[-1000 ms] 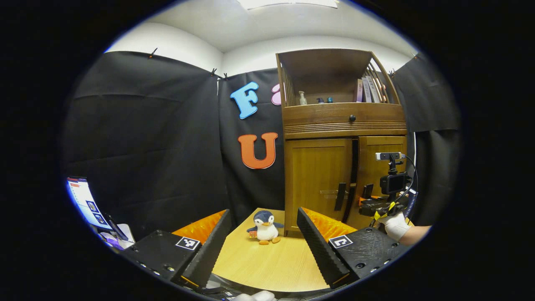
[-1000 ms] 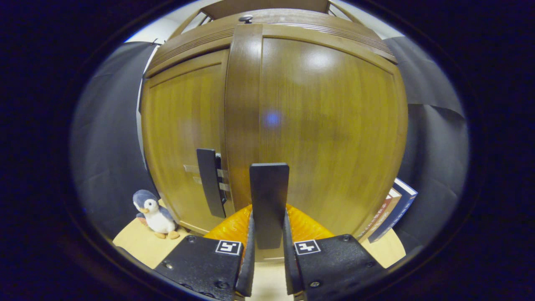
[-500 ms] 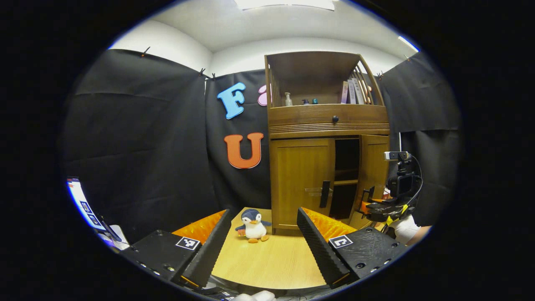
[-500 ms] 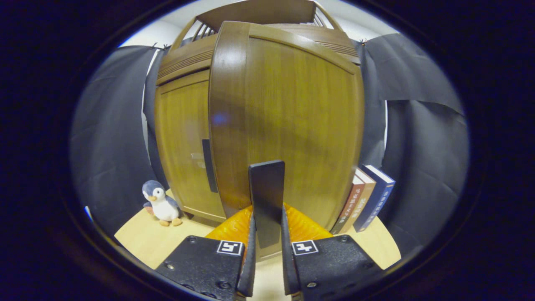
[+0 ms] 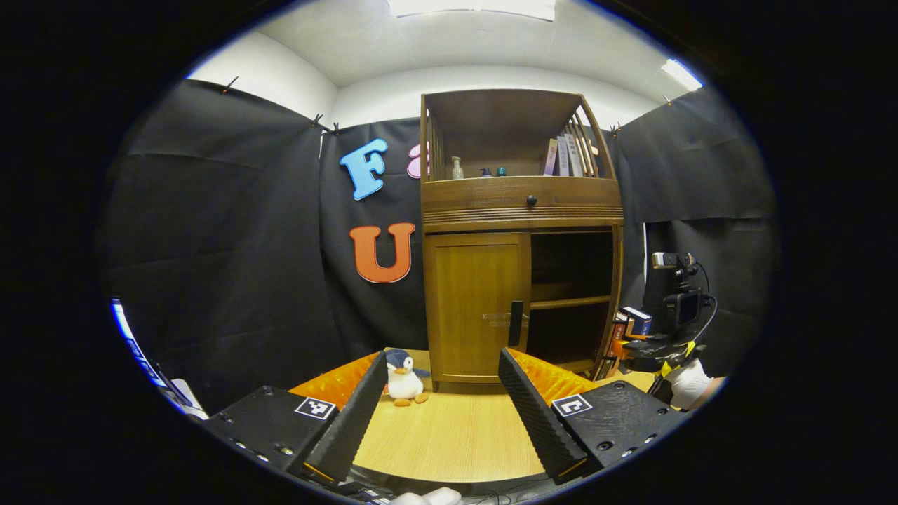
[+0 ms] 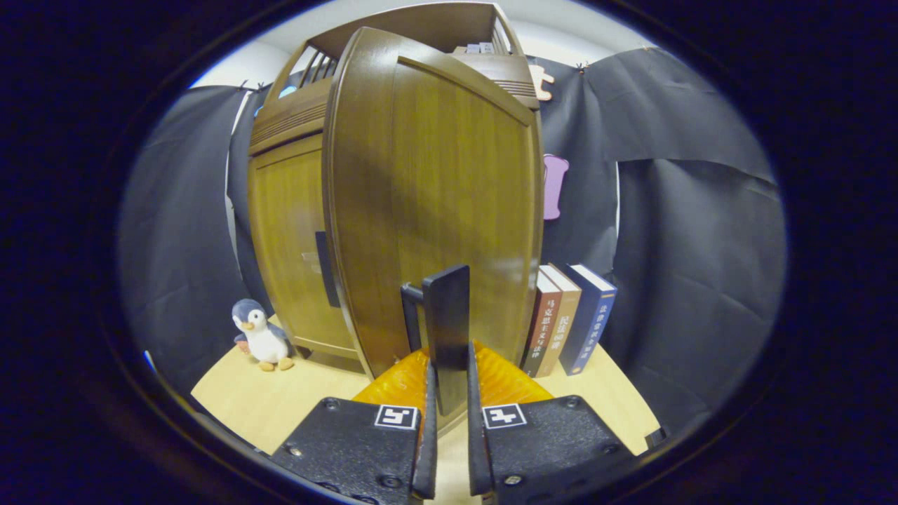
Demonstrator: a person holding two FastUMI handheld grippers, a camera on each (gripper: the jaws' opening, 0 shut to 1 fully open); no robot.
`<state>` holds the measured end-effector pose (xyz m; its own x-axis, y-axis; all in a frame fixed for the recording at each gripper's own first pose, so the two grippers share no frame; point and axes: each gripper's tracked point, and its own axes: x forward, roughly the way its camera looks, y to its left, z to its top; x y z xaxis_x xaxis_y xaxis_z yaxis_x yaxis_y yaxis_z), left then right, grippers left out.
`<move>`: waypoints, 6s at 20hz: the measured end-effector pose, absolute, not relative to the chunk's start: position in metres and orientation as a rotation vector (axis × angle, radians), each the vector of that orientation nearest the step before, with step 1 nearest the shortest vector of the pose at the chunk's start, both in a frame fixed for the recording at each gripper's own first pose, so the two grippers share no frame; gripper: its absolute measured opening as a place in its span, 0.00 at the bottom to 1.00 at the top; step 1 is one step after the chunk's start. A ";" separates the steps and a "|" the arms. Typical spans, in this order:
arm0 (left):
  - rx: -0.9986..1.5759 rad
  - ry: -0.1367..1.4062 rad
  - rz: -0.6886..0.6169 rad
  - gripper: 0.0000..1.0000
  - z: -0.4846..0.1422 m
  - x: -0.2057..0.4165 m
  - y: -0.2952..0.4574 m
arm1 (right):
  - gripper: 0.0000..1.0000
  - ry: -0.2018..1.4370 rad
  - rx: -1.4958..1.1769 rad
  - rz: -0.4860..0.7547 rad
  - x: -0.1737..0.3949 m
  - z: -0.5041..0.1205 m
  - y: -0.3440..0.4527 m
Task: Open the right door of the double-door shoe cabinet with the right hand, and open the left door with the left hand.
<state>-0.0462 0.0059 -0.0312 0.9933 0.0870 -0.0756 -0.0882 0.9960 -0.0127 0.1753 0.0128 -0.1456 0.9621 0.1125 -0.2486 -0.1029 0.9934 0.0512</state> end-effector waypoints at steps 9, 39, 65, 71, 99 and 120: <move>-0.008 0.073 0.045 0.96 -0.030 -0.037 -0.031 | 0.13 0.260 0.058 0.103 0.162 -0.146 -0.041; -0.002 0.083 0.103 0.96 -0.030 -0.013 -0.152 | 0.11 0.288 0.065 0.291 0.167 -0.147 -0.169; -0.018 0.091 -0.098 0.96 -0.091 0.102 -0.025 | 1.00 0.122 0.091 -0.053 0.051 -0.064 -0.039; -0.047 0.063 -0.151 0.96 -0.108 0.180 -0.063 | 1.00 0.120 0.068 -0.066 0.051 -0.047 -0.031; -0.039 0.071 -0.159 0.55 -0.167 0.382 -0.130 | 1.00 0.204 -0.029 -0.155 0.039 -0.040 -0.045; -0.045 0.102 -0.220 0.23 -0.169 0.276 -0.087 | 1.00 0.215 -0.009 -0.032 0.010 -0.057 -0.019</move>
